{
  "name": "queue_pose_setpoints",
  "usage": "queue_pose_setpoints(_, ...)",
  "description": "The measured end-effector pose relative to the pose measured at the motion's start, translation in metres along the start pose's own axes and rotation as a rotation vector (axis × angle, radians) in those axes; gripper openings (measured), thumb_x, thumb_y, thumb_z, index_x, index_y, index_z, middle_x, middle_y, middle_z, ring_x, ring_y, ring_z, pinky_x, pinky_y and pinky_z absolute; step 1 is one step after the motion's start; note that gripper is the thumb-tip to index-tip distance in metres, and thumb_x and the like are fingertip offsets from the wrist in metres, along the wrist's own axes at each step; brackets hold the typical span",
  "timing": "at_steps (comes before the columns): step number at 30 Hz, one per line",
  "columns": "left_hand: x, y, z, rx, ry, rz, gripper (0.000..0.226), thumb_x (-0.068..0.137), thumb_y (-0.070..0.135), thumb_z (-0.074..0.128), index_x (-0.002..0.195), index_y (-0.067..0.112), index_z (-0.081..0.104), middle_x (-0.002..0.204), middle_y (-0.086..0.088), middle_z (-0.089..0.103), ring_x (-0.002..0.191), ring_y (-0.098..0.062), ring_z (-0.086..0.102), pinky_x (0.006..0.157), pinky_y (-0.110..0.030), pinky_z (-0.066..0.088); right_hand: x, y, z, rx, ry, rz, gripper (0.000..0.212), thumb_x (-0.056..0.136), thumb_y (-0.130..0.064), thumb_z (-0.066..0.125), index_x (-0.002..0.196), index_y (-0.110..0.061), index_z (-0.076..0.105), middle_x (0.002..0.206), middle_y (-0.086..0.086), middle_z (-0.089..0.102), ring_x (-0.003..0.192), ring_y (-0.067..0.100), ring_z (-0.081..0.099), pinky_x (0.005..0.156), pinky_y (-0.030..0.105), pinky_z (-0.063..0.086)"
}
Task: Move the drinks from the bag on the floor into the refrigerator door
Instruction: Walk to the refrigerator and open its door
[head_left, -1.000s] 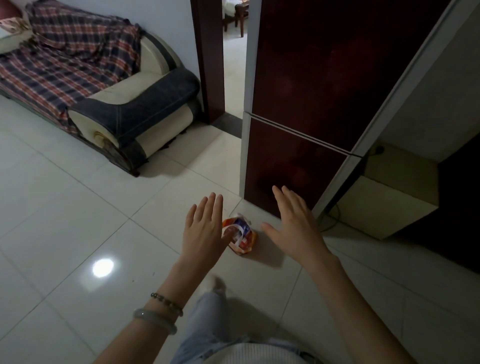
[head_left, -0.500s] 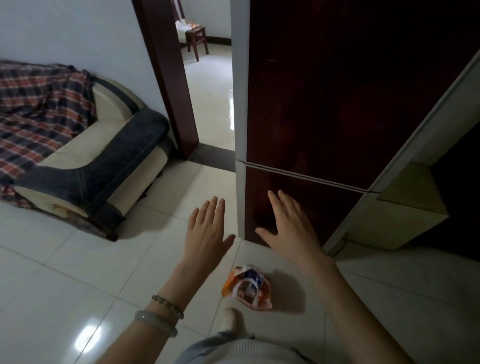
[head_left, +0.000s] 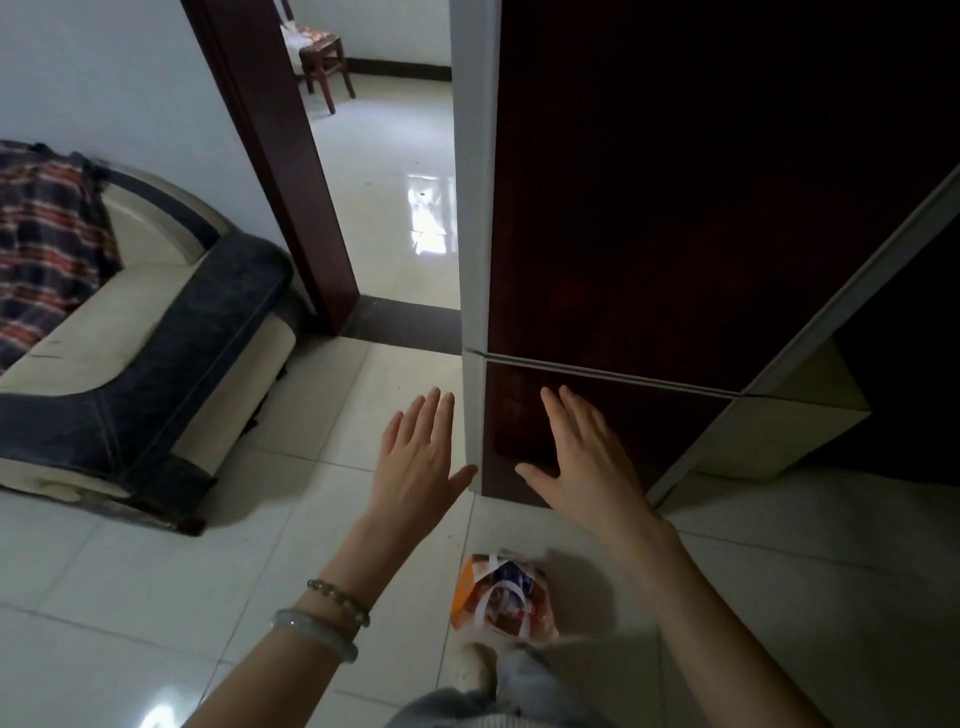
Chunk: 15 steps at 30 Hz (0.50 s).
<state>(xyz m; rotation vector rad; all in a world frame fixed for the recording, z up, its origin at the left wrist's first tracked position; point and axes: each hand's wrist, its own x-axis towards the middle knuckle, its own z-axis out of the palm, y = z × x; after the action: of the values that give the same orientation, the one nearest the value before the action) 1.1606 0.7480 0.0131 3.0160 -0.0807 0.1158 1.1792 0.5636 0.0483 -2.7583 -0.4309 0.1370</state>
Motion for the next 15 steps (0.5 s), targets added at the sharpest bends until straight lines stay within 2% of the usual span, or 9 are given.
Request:
queue_pose_setpoints(8, 0.072, -0.021, -0.014, -0.043, 0.031, 0.05, 0.092, 0.087, 0.06, 0.044, 0.148, 0.01, -0.002, 0.157, -0.011, -0.001, 0.144, -0.026, -0.001, 0.113, -0.037, 0.0, 0.052, 0.005, -0.04, -0.159, 0.092, -0.069, 0.083, 0.09, -0.046, 0.051, 0.148, -0.017, 0.0, 0.157, 0.009, 0.0, 0.143, 0.024, 0.002, 0.115, 0.038, 0.008)
queue_pose_setpoints(15, 0.173, -0.021, -0.075, -0.091, 0.235, 0.116, 0.091, 0.087, 0.055, 0.05, 0.148, 0.006, 0.004, 0.156, -0.013, 0.008, 0.143, -0.029, 0.006, 0.115, -0.041, 0.007, 0.115, 0.006, -0.11, -0.245, 0.31, -0.128, 0.081, 0.09, -0.042, 0.052, 0.148, -0.013, 0.004, 0.156, 0.014, 0.003, 0.143, 0.028, 0.003, 0.115, 0.038, 0.009)
